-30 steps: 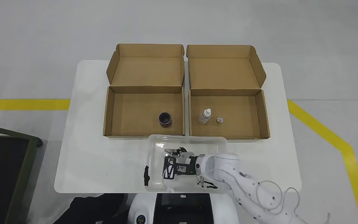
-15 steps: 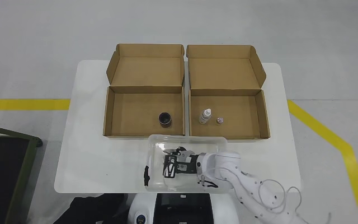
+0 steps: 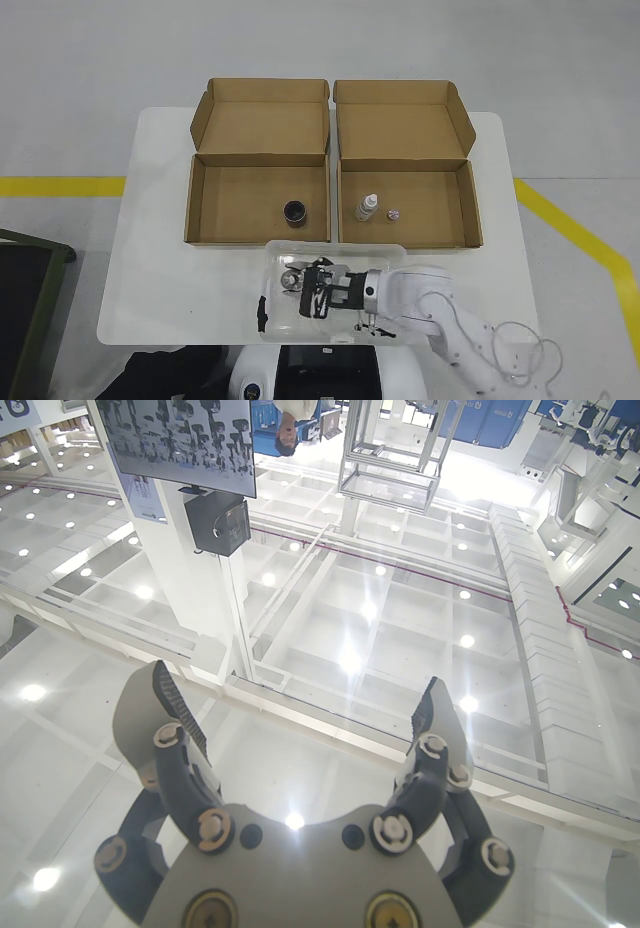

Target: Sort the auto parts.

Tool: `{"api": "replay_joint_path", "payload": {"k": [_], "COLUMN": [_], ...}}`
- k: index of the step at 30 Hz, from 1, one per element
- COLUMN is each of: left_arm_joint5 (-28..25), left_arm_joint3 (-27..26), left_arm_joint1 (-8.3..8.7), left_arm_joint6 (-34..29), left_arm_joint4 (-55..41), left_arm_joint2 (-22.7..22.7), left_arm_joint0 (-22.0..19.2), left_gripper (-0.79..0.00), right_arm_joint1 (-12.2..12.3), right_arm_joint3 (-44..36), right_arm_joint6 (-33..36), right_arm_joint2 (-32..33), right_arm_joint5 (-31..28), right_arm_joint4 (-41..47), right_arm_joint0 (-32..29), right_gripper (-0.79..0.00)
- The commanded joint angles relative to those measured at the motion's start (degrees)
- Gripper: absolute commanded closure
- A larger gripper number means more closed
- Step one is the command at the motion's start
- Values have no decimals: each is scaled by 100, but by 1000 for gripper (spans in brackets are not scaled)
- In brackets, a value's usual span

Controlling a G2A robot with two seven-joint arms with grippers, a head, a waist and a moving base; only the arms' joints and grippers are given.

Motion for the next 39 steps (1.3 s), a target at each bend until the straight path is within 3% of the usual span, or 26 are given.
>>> {"api": "replay_joint_path", "payload": {"k": [1, 19, 39], "left_arm_joint5": [0, 0, 0], "left_arm_joint3": [0, 0, 0], "left_arm_joint1": [0, 0, 0], "left_arm_joint6": [0, 0, 0], "left_arm_joint4": [0, 0, 0], "left_arm_joint2": [0, 0, 0], "left_arm_joint0": [0, 0, 0], "left_gripper": [-785, -785, -785], "right_arm_joint1": [16, 91, 127], "right_arm_joint3": [-133, -1230, -1706], "right_arm_joint6": [-69, -705, -1251], "right_arm_joint2": [90, 911, 1607], "right_arm_joint5": [-49, -184, 19], "right_arm_joint4": [172, 1880, 2555], "right_arm_joint0": [-30, 155, 166], "right_gripper": [0, 0, 0]}}
